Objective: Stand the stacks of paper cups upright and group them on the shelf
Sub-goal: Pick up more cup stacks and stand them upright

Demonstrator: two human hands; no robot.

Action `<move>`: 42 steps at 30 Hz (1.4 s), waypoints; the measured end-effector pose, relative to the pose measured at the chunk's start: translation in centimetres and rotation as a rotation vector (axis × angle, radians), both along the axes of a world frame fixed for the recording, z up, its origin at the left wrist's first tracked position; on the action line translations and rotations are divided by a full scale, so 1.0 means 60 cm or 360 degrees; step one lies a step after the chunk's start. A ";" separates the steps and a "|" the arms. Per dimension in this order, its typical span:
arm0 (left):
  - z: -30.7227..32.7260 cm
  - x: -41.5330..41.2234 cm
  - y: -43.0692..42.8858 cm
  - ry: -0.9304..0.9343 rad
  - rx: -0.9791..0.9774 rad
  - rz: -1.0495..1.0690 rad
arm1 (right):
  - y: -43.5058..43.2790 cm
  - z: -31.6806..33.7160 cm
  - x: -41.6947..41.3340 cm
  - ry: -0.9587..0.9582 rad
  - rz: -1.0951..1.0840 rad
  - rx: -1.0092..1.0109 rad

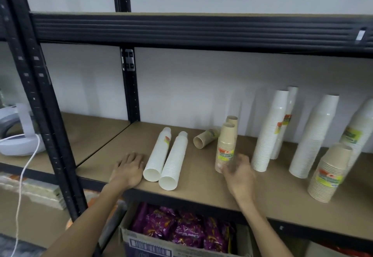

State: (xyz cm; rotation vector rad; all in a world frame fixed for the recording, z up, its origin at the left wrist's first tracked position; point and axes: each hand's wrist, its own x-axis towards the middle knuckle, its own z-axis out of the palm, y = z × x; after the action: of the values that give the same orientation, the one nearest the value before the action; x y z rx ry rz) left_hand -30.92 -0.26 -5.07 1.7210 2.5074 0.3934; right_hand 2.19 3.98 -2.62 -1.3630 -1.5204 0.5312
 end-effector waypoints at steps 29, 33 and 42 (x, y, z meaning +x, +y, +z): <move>-0.003 -0.024 0.010 -0.0048 0.0089 -0.0061 | 0.132 0.111 -0.198 -0.0958 0.0322 -0.0823; -0.003 -0.024 0.010 -0.0056 0.0100 -0.0060 | 0.128 0.138 -0.192 -0.0854 0.0271 -0.0593; -0.008 -0.029 0.012 -0.0070 0.0125 -0.0063 | 0.122 0.036 -0.198 0.0051 0.0406 -0.0256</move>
State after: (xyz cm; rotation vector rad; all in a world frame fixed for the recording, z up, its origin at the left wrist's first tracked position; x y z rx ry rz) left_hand -32.69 0.45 -5.54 1.7665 2.4545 0.5271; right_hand -9.67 11.32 -0.46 -1.2807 -1.6648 0.8461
